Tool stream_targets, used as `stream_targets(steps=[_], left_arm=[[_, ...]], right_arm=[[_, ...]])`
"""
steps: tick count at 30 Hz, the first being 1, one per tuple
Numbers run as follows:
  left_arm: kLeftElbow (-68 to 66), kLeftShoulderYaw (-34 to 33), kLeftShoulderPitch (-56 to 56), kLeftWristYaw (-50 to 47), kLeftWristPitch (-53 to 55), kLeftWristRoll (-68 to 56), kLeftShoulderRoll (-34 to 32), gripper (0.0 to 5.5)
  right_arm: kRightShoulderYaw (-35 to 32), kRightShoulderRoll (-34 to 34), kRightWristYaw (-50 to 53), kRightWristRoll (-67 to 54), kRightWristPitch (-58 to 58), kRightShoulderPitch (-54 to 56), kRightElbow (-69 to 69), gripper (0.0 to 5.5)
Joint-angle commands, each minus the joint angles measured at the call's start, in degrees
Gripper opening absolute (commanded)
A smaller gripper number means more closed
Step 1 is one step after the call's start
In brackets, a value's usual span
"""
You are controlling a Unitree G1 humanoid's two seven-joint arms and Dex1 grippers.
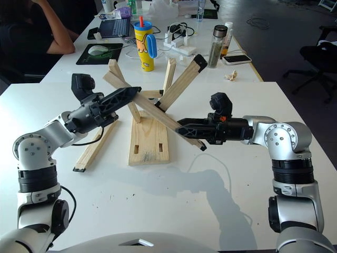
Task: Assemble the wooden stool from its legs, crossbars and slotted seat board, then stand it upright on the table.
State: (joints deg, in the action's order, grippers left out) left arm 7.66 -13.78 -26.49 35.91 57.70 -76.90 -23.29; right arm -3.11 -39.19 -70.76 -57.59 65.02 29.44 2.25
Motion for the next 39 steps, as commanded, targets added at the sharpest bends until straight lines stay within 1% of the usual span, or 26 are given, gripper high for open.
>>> stream_targets(steps=[1,3,4,6,7,8,10,12,15,16,19,24,29,31,32,35,37,38,39], left_arm=[[-0.87,-3.51,1.82,1.6,-0.91,1.98,-4.47,2.02],[-1.42,-5.84,3.04,2.92,-0.8,2.91,-7.9,2.02],[-2.07,-6.99,3.59,3.88,-0.6,3.46,-9.91,2.02],[-3.88,-8.96,4.64,6.3,-0.4,5.11,-14.13,2.02],[-4.96,-9.73,5.06,7.85,-0.47,6.16,-16.34,2.02],[-5.97,-10.55,5.37,9.34,-0.52,7.07,-18.5,2.02],[-8.29,-11.68,4.62,11.71,-0.86,8.77,-22.06,2.02],[-10.09,-11.71,2.77,13.3,-1.52,10.33,-23.82,2.02],[-10.84,-10.88,1.1,14.48,-2.36,11.79,-23.72,2.02],[-10.38,-10.65,1.21,14.66,-2.67,12.14,-23.24,2.02],[-8.39,-10.73,2.94,14.23,-3.95,12.96,-21.2,2.02],[-6.01,-11.25,5.42,13.71,-6.97,15.17,-19.48,2.02],[-3.63,-11.38,6.8,13.04,-9.23,16.74,-18.45,2.02],[-2.73,-10.76,7.27,12.44,-10.77,18.08,-17.52,2.02],[-2.23,-10.2,7.61,12.35,-11.66,19.08,-17.25,2.02],[-0.63,-8.55,8.51,12.6,-13.77,21.5,-16.51,2.02],[0.26,-7.26,9.07,13.12,-14.65,22.8,-16.39,2.02],[0.65,-6.43,9.41,13.44,-15.07,23.58,-16.33,2.02],[0.85,-5.82,9.62,13.67,-15.49,24.23,-16.27,2.02]], right_arm=[[0.71,-1.7,0.97,4.73,-3.86,-2.88,-0.82,3.61],[0.7,-1.53,2.02,7.44,-6.59,-4.58,-2.34,3.91],[1.08,-1.37,2.97,10.16,-9.55,-5.72,-2.55,3.98],[3.99,-1.78,3.33,15.77,-15.51,-8.81,-0.36,3.98],[6.85,-1.82,4.15,19.88,-19.38,-10.26,1.55,3.98],[11.1,-1.87,5.04,26.14,-25.86,-11.8,3.89,3.98],[17.81,0.78,7.29,33.87,-34.45,-14.11,8.7,3.98],[23.91,3.85,10.82,42.81,-45.3,-16.18,9.71,3.98],[29.79,6.65,17.87,55.47,-59.28,-17.63,5.0,3.98],[30.6,7.27,19.94,58.28,-62.27,-18.02,3.29,3.98],[30.49,8.59,28.45,66.7,-69.57,-16.48,-3.51,3.98],[28.52,7.57,33.02,72.14,-75.59,-12.22,-12.51,3.98],[24.82,7.06,34.21,71.93,-77.6,-9.06,-17.42,3.98],[23.08,7.73,31.29,67.87,-75.94,-9.33,-16.45,3.98],[21.92,8.23,28.58,63.98,-73.62,-10.2,-14.73,3.98],[15.63,9.99,21.83,47.18,-58.03,-13.35,-7.74,3.98],[10.83,11.51,21.78,37.33,-47.94,-14.08,-4.22,3.68],[8.65,13.32,23.66,33.39,-44.19,-13.88,-2.89,3.57],[7.39,14.76,25.33,30.89,-41.64,-13.68,-1.78,3.33]])
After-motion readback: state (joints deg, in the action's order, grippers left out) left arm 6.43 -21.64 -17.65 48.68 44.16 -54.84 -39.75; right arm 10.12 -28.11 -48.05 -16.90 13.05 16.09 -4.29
